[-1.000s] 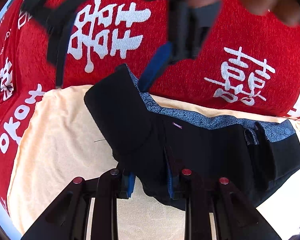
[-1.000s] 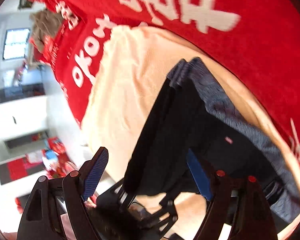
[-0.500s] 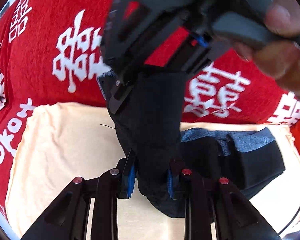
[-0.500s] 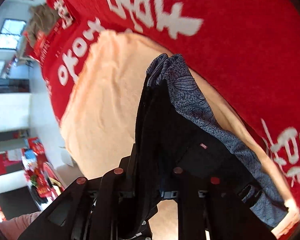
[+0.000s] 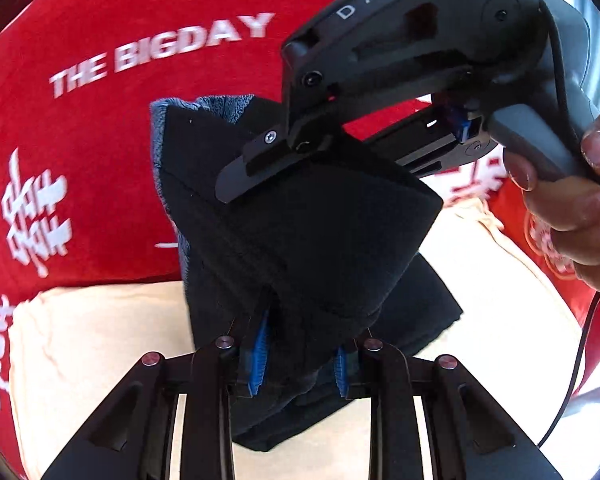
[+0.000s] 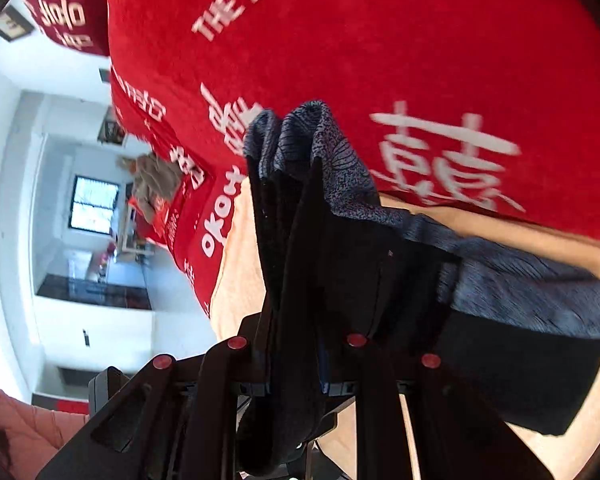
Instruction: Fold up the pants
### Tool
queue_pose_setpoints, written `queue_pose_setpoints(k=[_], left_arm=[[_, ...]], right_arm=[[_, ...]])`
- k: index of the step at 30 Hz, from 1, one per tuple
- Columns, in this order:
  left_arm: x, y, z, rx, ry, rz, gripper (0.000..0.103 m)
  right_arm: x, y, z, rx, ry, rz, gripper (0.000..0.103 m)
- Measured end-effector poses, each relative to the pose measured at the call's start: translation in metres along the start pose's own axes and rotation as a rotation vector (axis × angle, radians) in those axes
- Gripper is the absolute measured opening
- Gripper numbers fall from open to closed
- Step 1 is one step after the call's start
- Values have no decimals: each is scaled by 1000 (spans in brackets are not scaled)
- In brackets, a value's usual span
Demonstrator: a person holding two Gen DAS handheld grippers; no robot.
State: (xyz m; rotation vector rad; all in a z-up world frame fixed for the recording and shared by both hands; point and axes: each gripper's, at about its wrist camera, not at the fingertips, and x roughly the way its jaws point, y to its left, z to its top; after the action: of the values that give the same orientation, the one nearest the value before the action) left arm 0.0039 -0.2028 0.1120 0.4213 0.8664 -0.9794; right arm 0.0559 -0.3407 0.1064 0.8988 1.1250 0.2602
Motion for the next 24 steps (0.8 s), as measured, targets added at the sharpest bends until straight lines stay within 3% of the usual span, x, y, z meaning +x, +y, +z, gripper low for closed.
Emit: queue_pose_setpoints(k=[7,11,18,24], left_arm=[[42,-84,3,117,76,-35,26],[76,-118,-5,166,140,-13,26],[118,-135,-25,162,218,47,27],[124,-140,-33,162,250,71,31]], right_arm=[[-61,-91,-48,134,-95,23,18],[-66,-140,-64,179,-105,-8,18],[-42,-205,-75,209,-83,-53,18],[-32,-221,-88,202,-78,-104,26]])
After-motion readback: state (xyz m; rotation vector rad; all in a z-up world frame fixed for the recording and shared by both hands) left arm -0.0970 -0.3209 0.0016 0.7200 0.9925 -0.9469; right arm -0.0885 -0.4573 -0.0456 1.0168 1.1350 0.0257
